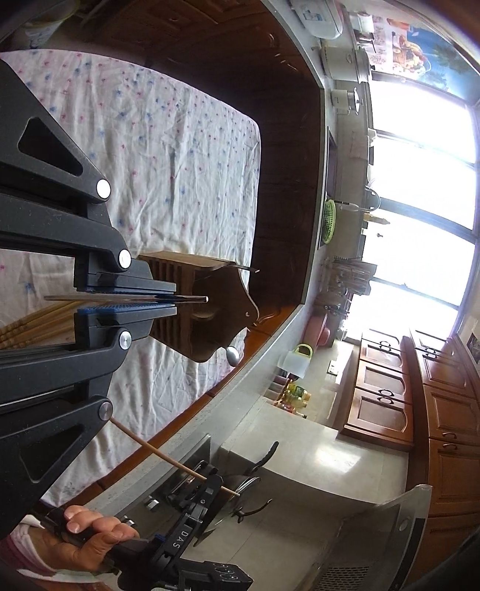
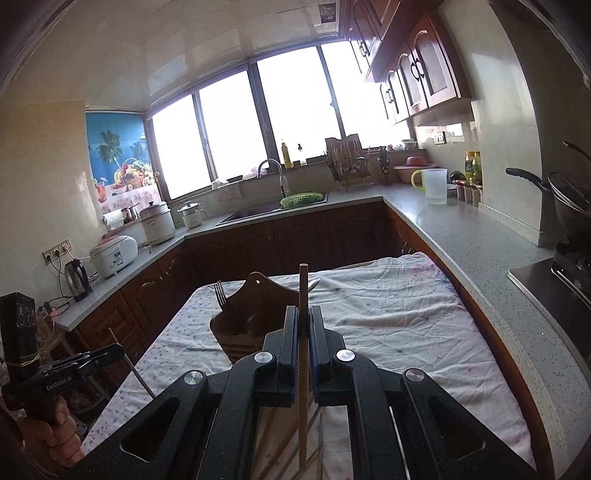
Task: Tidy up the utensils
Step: 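Lift the steel chopstick with the left tool while the right tool carries the wooden chopstick to the holder, then open the left tool over the holder while the right tool releases its chopstick into it, then grasp wooden chopsticks with the left tool while the right tool grasps a steel chopstick, then lift the wooden chopstick with the left tool while the right tool carries the steel chopstick into the holder, then open the left tool over the holder while the right tool releases its steel chopstick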
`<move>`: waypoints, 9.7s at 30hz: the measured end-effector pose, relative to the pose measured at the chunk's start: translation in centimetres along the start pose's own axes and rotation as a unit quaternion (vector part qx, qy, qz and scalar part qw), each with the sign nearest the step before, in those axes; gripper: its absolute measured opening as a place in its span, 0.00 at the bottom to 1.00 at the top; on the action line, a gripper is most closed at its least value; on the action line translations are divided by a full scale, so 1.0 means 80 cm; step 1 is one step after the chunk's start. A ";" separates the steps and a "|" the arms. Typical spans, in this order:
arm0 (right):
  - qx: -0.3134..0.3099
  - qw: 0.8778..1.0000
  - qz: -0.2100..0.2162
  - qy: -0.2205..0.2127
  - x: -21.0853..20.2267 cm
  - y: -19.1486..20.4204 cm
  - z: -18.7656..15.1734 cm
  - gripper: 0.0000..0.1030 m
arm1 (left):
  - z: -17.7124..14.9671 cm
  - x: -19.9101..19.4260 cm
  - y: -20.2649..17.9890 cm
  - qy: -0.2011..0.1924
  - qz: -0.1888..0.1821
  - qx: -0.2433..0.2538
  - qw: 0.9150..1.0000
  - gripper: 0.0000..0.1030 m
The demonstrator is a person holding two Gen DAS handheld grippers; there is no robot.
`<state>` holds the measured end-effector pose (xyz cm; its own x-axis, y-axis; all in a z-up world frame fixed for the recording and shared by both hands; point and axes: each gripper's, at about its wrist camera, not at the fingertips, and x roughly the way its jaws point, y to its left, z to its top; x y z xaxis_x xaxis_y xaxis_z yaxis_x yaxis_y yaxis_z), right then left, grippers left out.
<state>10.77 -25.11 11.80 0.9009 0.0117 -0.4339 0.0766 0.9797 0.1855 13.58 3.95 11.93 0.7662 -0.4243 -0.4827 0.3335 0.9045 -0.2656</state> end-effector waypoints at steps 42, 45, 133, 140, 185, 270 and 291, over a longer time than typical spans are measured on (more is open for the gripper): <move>0.038 0.998 0.007 -0.051 0.195 -0.007 0.032 0.05 | 0.070 0.252 0.037 -0.049 0.051 -0.023 0.997 0.03; 0.040 0.999 0.004 -0.035 0.204 -0.011 0.020 0.05 | 0.074 0.254 0.042 -0.048 0.051 -0.024 0.997 0.03; 0.114 0.989 -0.039 0.086 0.038 -0.073 -0.156 0.99 | -0.128 0.208 -0.017 0.198 0.131 0.069 0.969 0.61; 0.102 0.988 -0.025 0.113 0.061 -0.060 -0.161 0.88 | -0.113 0.170 0.036 0.174 0.115 0.008 0.978 0.58; 0.028 0.975 -0.008 0.222 0.173 0.000 -0.156 0.05 | -0.071 0.203 0.041 0.166 0.064 0.008 0.984 0.04; 0.034 0.999 -0.003 0.023 0.197 -0.007 0.023 0.05 | 0.078 0.244 0.053 -0.058 0.042 -0.008 0.997 0.05; 0.076 0.995 0.025 -0.063 0.112 -0.020 0.031 0.96 | 0.022 0.148 0.067 -0.100 0.054 -0.053 0.992 0.80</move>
<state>19.75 -27.08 9.81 0.9511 0.0241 -0.3079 0.0859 0.9369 0.3388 25.42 3.85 6.25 0.8918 -0.2983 -0.3402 0.1918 0.9303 -0.3128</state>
